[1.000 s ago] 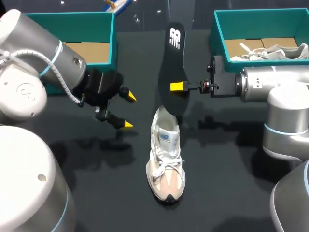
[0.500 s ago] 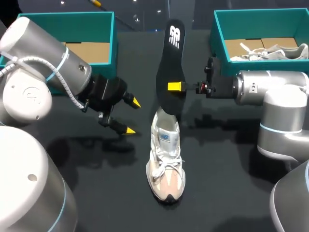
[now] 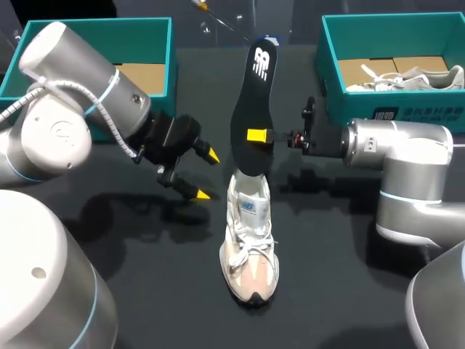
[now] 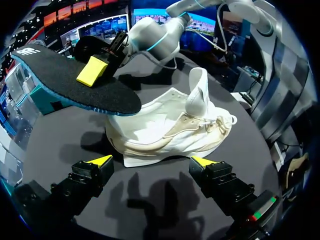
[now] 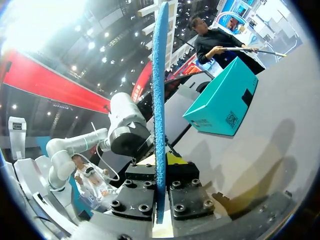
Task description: Take the shoe out of the shoebox, open the shoe tongue, remove and reinsert the insole, then place the shoe into the shoebox
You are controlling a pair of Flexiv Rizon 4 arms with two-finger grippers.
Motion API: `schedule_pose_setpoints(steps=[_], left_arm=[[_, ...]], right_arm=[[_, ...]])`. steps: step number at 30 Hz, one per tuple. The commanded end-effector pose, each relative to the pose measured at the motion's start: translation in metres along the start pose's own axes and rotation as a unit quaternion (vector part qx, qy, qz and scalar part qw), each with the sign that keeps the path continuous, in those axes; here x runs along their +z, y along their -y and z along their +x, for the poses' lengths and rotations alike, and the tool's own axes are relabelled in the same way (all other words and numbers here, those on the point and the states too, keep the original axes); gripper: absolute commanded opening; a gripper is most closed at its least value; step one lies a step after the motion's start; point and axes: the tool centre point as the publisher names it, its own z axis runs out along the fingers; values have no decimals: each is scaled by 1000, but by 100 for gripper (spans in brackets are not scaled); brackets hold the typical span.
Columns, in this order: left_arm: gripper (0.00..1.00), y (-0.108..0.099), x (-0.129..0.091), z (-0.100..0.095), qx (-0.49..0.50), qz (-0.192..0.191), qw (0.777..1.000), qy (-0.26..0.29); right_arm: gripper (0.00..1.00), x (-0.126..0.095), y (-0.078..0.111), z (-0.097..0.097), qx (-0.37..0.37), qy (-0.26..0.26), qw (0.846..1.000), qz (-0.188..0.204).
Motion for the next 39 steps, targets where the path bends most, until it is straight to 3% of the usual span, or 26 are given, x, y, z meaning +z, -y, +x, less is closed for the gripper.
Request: schedule_pose_setpoints(steps=[1, 10, 39], left_arm=[[100, -1, 9, 0, 0, -1, 1000, -7], [100, -7, 19, -4, -4, -22, 1000, -6], [100, -3, 30, -7, -27, -31, 999, -1]], right_arm=[[0, 2, 1, 0, 0, 4, 1000, 1], [0, 6, 8, -5, -34, 8, 999, 3], [0, 4, 23, -5, -64, 10, 998, -4]])
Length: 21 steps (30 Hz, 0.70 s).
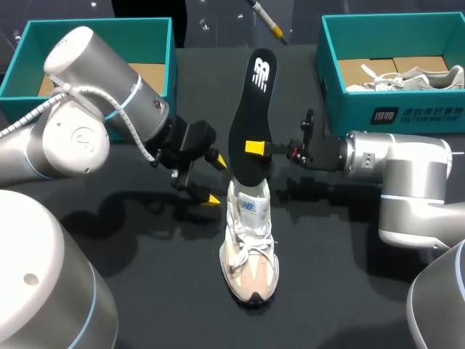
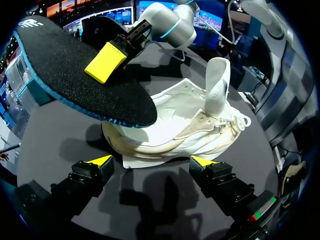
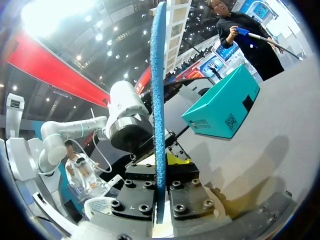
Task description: Take the shoe out of the shoebox, open the shoe tongue, remove and reinsert the insole, then place the shoe into the shoebox
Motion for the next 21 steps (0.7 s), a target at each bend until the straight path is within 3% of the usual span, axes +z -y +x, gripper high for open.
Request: schedule_pose_setpoints(steps=[1, 21], left_arm=[[100, 1, 2, 0, 0, -1, 1000, 0], [100, 1, 2, 0, 0, -1, 1000, 0]], right_arm=[[0, 2, 1, -1, -2, 0, 1000, 1], [0, 1, 12, -3, -58, -17, 998, 0]])
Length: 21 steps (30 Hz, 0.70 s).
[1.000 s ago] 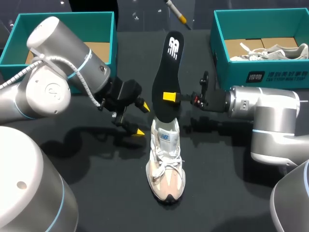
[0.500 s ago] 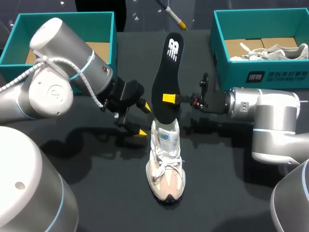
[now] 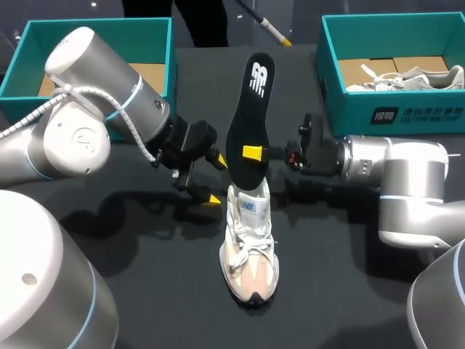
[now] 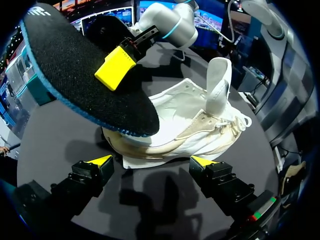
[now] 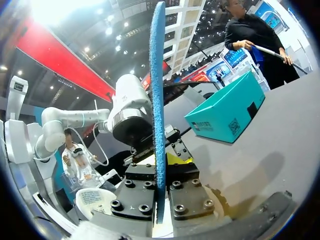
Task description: Take the shoe out of the shoebox, open the shoe tongue, remove and reinsert the insole, then place the shoe into the shoebox
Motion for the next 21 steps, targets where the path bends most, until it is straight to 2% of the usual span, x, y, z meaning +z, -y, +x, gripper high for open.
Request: schedule_pose_setpoints(steps=[1, 14, 21], left_arm=[[100, 0, 1, 0, 0, -1, 1000, 0], [100, 0, 1, 0, 0, -1, 1000, 0], [100, 0, 1, 0, 0, -1, 1000, 0]], right_arm=[[0, -4, 4, -5, -5, -8, 1000, -1], [0, -4, 16, -14, -18, -30, 999, 10], [0, -7, 26, -12, -14, -28, 999, 8]])
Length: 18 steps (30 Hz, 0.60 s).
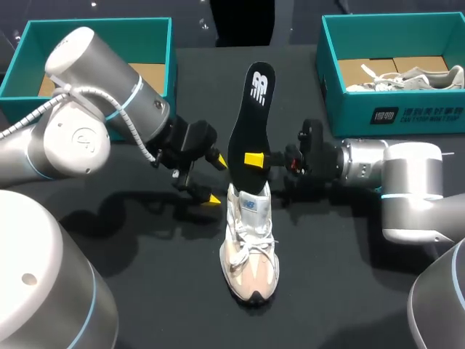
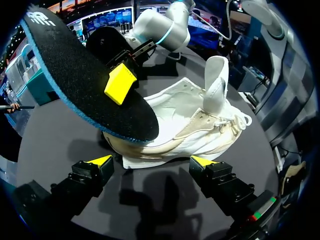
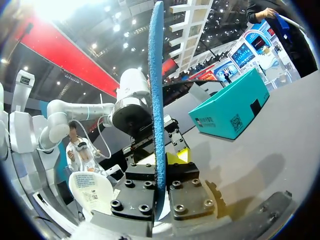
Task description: Take the shoe out of the shoebox, open the shoe tongue, remove and reinsert the insole, then place the shoe into the shoebox
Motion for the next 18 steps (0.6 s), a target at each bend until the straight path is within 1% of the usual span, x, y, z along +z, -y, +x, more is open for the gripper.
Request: schedule_pose_setpoints(steps=[1, 6, 12, 18], left_arm=[[100, 0, 1, 0, 0, -1, 1000, 0], [100, 0, 1, 0, 0, -1, 1000, 0], [100, 0, 1, 0, 0, -1, 1000, 0], [100, 0, 1, 0, 0, -1, 1000, 0]], right_arm=[[0, -1, 10, 0, 2, 2, 1000, -3], [0, -2, 16, 5, 7, 6, 1000, 0], [0, 0, 23, 11, 16, 9, 1000, 14], [0, 3, 35, 11, 35, 8, 999, 25]])
